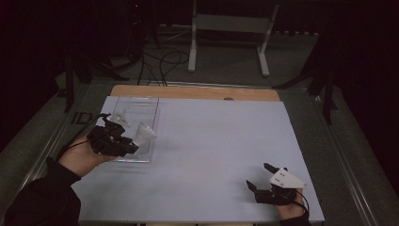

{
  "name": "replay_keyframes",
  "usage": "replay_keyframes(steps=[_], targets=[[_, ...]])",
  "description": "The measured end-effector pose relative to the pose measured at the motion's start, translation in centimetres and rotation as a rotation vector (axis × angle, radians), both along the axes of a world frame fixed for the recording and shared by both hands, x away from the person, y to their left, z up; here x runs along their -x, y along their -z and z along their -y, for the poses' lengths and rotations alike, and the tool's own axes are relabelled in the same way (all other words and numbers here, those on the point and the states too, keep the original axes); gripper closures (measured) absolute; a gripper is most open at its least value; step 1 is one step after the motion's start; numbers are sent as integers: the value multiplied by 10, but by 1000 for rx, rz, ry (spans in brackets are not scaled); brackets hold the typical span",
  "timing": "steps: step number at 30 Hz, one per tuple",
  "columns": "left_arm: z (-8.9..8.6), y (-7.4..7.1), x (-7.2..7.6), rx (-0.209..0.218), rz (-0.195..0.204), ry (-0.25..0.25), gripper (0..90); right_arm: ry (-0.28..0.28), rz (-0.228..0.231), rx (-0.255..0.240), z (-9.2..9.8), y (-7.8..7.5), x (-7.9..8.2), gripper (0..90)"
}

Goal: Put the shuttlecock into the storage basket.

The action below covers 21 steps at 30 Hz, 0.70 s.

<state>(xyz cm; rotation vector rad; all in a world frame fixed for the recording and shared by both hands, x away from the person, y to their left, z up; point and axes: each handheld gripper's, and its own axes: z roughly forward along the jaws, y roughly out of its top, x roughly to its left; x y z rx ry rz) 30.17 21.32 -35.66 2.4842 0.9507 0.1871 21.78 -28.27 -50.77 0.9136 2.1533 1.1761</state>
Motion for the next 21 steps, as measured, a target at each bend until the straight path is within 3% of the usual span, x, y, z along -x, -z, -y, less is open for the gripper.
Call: replay_keyframes(steps=[21], targets=[[-42,-1,-4,1,10,-115,659,-3,-2,3,-1,0,0,119]])
